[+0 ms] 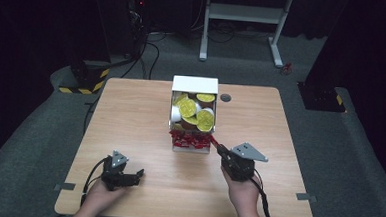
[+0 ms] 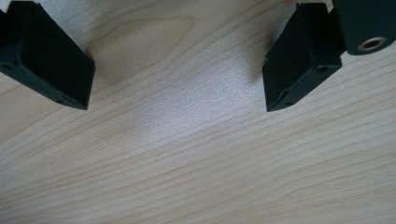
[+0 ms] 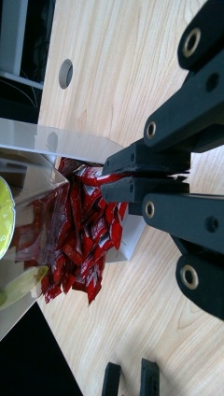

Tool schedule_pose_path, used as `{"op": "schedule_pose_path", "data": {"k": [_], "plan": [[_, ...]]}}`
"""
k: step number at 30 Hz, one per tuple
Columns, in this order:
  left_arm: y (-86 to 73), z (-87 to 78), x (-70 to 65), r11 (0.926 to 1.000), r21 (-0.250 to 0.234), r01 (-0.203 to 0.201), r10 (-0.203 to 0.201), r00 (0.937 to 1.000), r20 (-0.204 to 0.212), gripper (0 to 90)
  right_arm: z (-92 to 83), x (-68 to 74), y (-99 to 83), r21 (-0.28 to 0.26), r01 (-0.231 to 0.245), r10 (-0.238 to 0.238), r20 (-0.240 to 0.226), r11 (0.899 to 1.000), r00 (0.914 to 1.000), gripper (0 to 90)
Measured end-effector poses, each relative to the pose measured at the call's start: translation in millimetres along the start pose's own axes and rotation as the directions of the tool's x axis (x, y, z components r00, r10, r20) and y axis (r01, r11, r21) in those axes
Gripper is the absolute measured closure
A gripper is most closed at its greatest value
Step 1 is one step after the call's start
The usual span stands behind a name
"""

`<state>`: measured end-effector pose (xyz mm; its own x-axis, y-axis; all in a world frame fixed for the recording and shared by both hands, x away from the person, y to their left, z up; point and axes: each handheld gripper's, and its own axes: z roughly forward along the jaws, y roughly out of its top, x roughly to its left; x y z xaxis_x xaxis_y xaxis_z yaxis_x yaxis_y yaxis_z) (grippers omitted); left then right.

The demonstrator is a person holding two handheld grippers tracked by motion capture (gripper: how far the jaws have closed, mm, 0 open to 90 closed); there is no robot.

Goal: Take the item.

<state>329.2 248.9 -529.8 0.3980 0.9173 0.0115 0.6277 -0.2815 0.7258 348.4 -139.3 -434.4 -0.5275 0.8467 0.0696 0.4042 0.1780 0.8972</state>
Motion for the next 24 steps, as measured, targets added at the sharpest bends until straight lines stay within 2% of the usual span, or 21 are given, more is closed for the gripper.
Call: {"op": "schedule_pose_path", "data": {"k": [8, 24], "plan": [[0.0, 0.0, 0.0, 1.0, 0.0, 0.0, 0.0, 1.0, 0.0, 9.5, -7.4, -2.9, -1.8, -0.007, -0.01, 0.01, -0.003, 1.0, 0.9999, 87.2], [0.0, 0.0, 0.0, 1.0, 0.0, 0.0, 0.0, 1.0, 0.0, 9.5, -27.7, -17.8, -5.2, -0.036, -0.038, 0.038, 0.007, 0.999, 0.9992, 87.5]]}}
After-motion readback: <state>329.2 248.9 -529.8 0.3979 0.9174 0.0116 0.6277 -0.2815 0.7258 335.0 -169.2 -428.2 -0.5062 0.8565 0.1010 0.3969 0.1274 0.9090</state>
